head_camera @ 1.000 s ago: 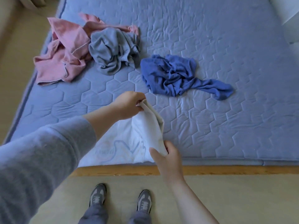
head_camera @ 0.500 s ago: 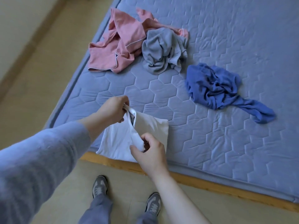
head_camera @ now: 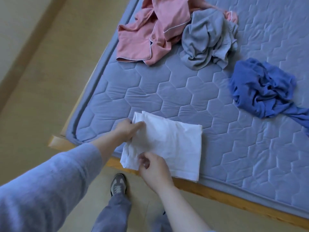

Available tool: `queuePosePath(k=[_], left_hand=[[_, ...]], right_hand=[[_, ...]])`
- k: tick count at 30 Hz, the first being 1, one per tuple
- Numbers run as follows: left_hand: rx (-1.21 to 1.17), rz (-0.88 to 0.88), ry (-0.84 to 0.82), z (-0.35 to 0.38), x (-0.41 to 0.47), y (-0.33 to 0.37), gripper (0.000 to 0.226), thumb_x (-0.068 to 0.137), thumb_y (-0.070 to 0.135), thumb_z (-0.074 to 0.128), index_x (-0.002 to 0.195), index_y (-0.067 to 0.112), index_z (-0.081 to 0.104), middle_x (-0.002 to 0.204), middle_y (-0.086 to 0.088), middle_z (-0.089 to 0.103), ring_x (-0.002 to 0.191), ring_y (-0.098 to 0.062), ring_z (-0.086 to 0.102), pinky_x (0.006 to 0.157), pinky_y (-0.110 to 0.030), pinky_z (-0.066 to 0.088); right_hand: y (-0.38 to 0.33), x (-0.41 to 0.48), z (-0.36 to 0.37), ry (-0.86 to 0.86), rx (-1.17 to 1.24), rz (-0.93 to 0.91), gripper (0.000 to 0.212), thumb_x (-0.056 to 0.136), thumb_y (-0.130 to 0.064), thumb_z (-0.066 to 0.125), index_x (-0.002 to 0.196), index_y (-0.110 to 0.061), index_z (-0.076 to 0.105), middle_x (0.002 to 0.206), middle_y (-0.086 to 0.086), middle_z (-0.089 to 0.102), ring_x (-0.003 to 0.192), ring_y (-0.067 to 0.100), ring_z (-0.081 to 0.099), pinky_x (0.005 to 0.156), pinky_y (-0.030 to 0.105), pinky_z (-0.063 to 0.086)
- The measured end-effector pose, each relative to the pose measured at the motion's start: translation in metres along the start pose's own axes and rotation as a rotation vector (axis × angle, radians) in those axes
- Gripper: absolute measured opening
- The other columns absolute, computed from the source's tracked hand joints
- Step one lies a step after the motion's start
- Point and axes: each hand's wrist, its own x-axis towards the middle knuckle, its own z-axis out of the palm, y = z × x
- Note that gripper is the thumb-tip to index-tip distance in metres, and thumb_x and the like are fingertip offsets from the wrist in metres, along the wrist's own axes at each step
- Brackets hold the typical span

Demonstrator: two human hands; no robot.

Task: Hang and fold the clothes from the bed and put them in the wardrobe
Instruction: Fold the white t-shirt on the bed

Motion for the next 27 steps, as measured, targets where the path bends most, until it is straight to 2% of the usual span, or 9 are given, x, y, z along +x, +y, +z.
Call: queuePosePath(k=[4,8,12,15,17,19,22,24,27], left_hand=[[0.098,0.132,0.067,0.02,-0.004,-0.013,0.028,0.088,0.042,0.063,0.09,0.015,0.055,0.08,0.006,0.057,0.085,-0.021,0.057,0.059,-0.029,0.039],[0.017,0.244,0.16,0.031,-0.012,-0.005,0.02,0.094,0.032,0.055,0.102,0.014,0.055,0.089,0.005,0.059,0.092,-0.022,0.058,0.066,-0.031,0.039],[-0.148,0.192,0.024,0.035,-0.019,0.006,0.035,0.09,0.038,0.064,0.118,0.022,0.051,0.107,0.004,0.061,0.099,-0.018,0.058,0.083,-0.031,0.047],[-0.163,0.248,-0.007,0.043,-0.025,0.007,0.028,0.092,0.032,0.062,0.117,0.029,0.05,0.106,0.008,0.062,0.099,-0.015,0.059,0.084,-0.03,0.046],[-0.187,0.273,0.004,0.047,-0.025,0.009,0.025,0.094,0.028,0.059,0.118,0.029,0.05,0.105,0.009,0.062,0.099,-0.015,0.059,0.086,-0.031,0.046],[-0.172,0.271,0.04,0.048,-0.019,0.01,0.028,0.096,0.023,0.056,0.124,0.023,0.052,0.11,0.005,0.062,0.102,-0.017,0.057,0.09,-0.033,0.045],[-0.095,0.237,0.159,0.049,-0.007,0.007,0.025,0.096,0.017,0.054,0.12,0.012,0.055,0.105,-0.002,0.061,0.101,-0.023,0.055,0.086,-0.035,0.043],[0.03,0.221,0.295,0.051,-0.002,0.002,0.021,0.094,0.021,0.058,0.11,0.007,0.056,0.099,-0.006,0.059,0.098,-0.027,0.056,0.076,-0.034,0.041],[0.188,0.11,0.429,0.053,-0.003,-0.005,0.045,0.088,0.046,0.061,0.114,0.009,0.053,0.112,-0.01,0.057,0.105,-0.034,0.055,0.083,-0.042,0.049]], right_hand=[[0.017,0.003,-0.019,0.264,-0.099,0.041,0.02,0.083,-0.012,0.056,0.099,-0.019,0.068,0.092,0.0,0.064,0.089,0.02,0.06,0.076,0.029,0.047],[0.049,0.002,-0.047,0.639,-0.244,0.086,0.033,0.074,-0.01,0.073,0.106,-0.009,0.067,0.108,0.011,0.063,0.1,0.035,0.057,0.086,0.04,0.046],[0.085,0.003,-0.071,0.476,0.012,0.406,0.076,0.081,-0.039,0.073,0.143,-0.012,0.038,0.142,0.012,0.04,0.129,0.032,0.043,0.098,0.04,0.04],[0.101,0.003,-0.079,0.424,0.161,0.434,0.076,0.083,-0.043,0.072,0.144,-0.016,0.036,0.141,0.003,0.046,0.13,0.026,0.045,0.097,0.036,0.04],[0.113,0.004,-0.082,0.397,0.265,0.491,0.053,0.087,-0.038,0.068,0.131,-0.013,0.05,0.127,0.002,0.059,0.118,0.028,0.056,0.093,0.037,0.046],[0.125,0.003,-0.084,0.358,0.319,0.519,0.026,0.092,-0.027,0.063,0.105,-0.005,0.061,0.106,0.012,0.069,0.097,0.034,0.063,0.081,0.04,0.05],[0.138,0.001,-0.083,0.35,0.366,0.522,0.031,0.097,-0.022,0.056,0.091,0.009,0.057,0.085,0.024,0.063,0.08,0.038,0.059,0.066,0.034,0.038],[0.14,0.001,-0.081,0.341,0.374,0.547,0.031,0.097,-0.022,0.054,0.078,0.003,0.05,0.071,0.013,0.048,0.069,0.027,0.045,0.064,0.032,0.03],[0.139,0.006,-0.08,0.344,0.439,0.553,0.025,0.093,-0.025,0.057,0.077,-0.008,0.048,0.074,0.008,0.047,0.068,0.02,0.043,0.064,0.032,0.03]])
